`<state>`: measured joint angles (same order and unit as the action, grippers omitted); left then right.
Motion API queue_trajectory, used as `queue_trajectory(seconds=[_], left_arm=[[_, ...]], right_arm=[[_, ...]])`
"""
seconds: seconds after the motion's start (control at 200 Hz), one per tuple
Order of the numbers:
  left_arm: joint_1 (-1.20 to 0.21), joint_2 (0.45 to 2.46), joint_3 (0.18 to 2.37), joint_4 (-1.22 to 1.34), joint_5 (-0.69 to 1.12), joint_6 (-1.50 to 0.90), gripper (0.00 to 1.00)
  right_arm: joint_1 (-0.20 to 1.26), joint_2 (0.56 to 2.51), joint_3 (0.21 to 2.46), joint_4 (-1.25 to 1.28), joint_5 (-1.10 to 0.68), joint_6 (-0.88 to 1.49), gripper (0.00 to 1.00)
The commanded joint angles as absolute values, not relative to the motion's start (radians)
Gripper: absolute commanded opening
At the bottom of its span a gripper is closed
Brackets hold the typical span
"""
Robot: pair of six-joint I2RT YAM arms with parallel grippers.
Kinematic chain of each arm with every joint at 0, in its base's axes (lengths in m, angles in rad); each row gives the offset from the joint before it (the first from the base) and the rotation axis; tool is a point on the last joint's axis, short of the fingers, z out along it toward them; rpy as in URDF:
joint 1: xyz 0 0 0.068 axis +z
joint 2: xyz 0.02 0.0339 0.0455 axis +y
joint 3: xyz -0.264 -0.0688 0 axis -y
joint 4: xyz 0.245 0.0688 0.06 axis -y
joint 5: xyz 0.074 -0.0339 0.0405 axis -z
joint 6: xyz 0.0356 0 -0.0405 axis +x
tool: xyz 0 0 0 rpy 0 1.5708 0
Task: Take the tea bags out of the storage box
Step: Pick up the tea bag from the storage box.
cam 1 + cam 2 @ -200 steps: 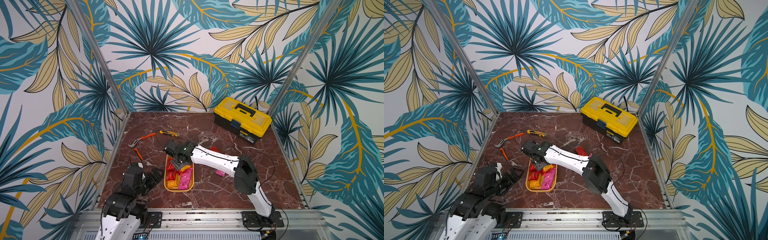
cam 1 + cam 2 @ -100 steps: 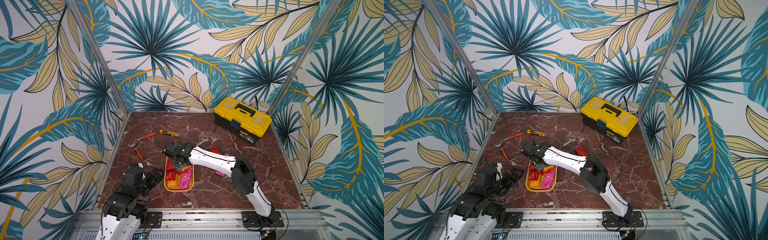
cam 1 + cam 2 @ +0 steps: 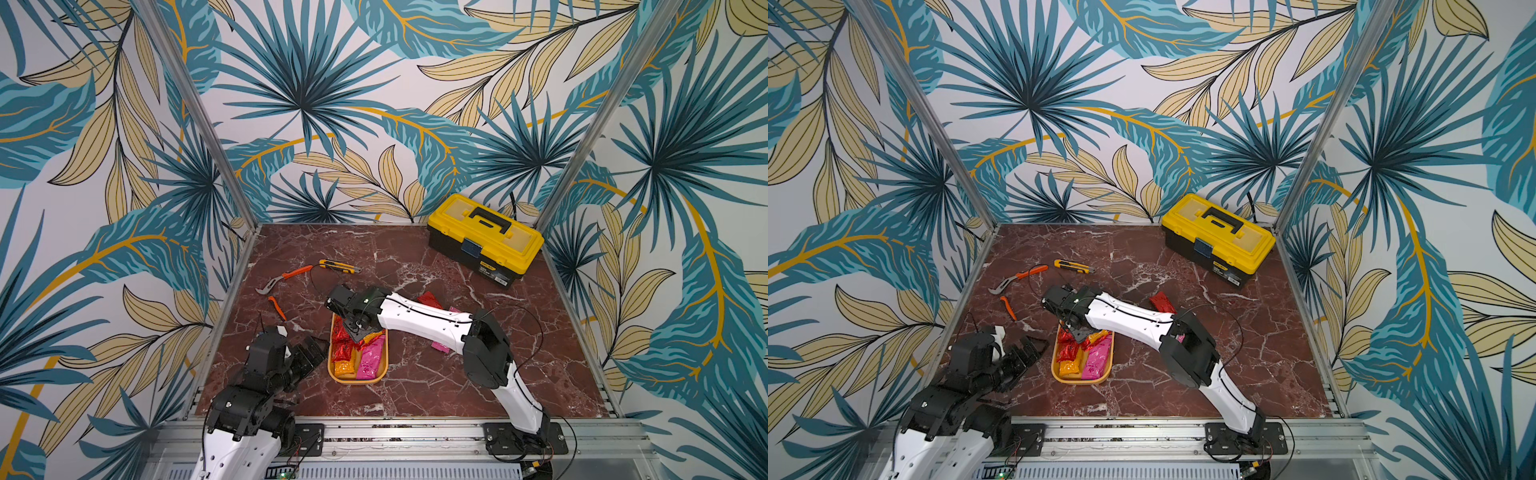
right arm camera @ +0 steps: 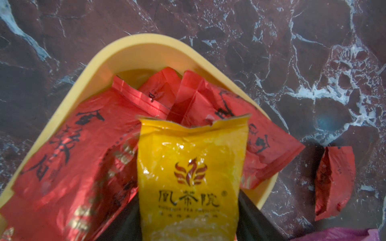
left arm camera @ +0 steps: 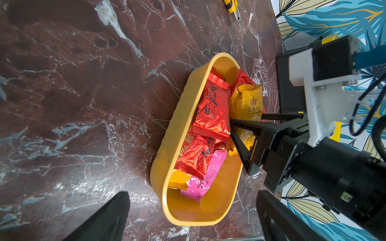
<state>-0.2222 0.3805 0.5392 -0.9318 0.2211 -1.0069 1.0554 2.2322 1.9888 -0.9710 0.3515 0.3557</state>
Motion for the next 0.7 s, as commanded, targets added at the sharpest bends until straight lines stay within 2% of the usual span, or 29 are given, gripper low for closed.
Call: queue_trajectory(seconds=[0.0,0.245,0.696], left_arm=[[-0.213,0.382,0.527,-0.91,0.22,-1.004,1.0],[-0.213,0.402,0.547,-0.902,0.22,-0.996,1.0],[-0.214,0.577,0.679,-0.819,0.246,-0.933,1.0]], right_arm=[[1.061,2.242,1.993,-0.983,0.372,0.367,0.65],[1.061,2.21,1.993,-0.982,0.372,0.363,0.64],[1.028,2.074,1.946,-0.974,0.402,0.35,0.62]])
